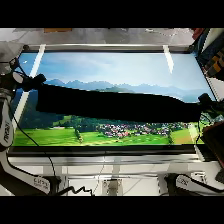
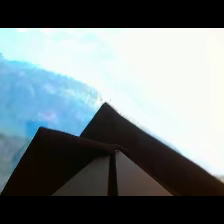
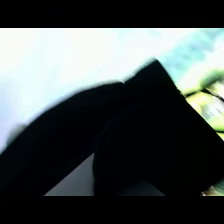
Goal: Fold the clothes and pants, and hang the long-sleeved shirts on hangers.
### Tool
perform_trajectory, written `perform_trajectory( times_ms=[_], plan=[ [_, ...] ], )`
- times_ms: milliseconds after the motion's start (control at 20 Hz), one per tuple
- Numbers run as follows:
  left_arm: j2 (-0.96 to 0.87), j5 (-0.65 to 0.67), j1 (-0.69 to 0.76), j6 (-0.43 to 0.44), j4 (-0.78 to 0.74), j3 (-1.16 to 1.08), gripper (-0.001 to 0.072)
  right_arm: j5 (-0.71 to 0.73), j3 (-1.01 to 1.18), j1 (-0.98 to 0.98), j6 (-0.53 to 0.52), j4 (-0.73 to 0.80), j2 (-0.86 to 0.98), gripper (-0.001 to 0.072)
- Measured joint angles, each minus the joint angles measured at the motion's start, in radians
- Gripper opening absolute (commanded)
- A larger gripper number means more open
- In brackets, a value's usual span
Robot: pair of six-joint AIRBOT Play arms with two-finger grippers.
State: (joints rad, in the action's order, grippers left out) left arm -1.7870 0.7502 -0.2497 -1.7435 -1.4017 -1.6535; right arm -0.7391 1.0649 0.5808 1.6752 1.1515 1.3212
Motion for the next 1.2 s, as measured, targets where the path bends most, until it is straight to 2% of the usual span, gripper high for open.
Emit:
perform_trajectory(
  times_ms=[150, 200, 250, 300, 350, 400, 650, 850, 1050, 1200],
  plan=[
    [-0.041, -0.032, 0.015, -0.022, -0.003, -0.029, 0.0011, 0.003, 0.102, -0.028, 0.048, 0.0, 0.113, 0.0023],
    [-0.051, -0.048, 0.02, -0.027, -0.002, -0.034, 0.005, 0.02, 0.121, -0.039, 0.06, -0.002, 0.14, 0.0052],
    [-0.059, -0.064, 0.026, -0.029, -0.001, -0.037, 0.0238, 0.044, 0.135, -0.051, 0.069, -0.002, 0.165, 0.0243],
    [-0.066, -0.085, 0.032, -0.03, 0.001, -0.039, 0.0643, 0.069, 0.146, -0.063, 0.074, -0.002, 0.183, 0.0552],
    [-0.069, -0.102, 0.038, -0.03, 0.007, -0.042, 0.0714, 0.098, 0.153, -0.075, 0.079, -0.001, 0.197, 0.0705],
    [-0.072, -0.116, 0.044, -0.028, 0.012, -0.043, 0.0713, 0.131, 0.159, -0.088, 0.08, 0.0, 0.208, 0.0686],
    [-0.053, -0.104, 0.057, 0.01, 0.011, -0.046, 0.0696, 0.197, 0.179, -0.13, 0.083, 0.002, 0.225, 0.0686],
    [0.008, 0.079, 0.027, 0.021, -0.103, -0.046, 0.0695, 0.145, 0.184, -0.139, 0.068, 0.011, 0.224, 0.0685],
    [0.06, 0.328, -0.013, 0.111, -0.184, -0.035, 0.0677, 0.045, 0.185, -0.142, -0.026, 0.021, 0.223, 0.0685],
    [0.126, 0.436, -0.04, 0.156, -0.201, 0.052, 0.0675, -0.014, 0.185, -0.142, -0.09, 0.023, 0.223, 0.0686]
  ],
)
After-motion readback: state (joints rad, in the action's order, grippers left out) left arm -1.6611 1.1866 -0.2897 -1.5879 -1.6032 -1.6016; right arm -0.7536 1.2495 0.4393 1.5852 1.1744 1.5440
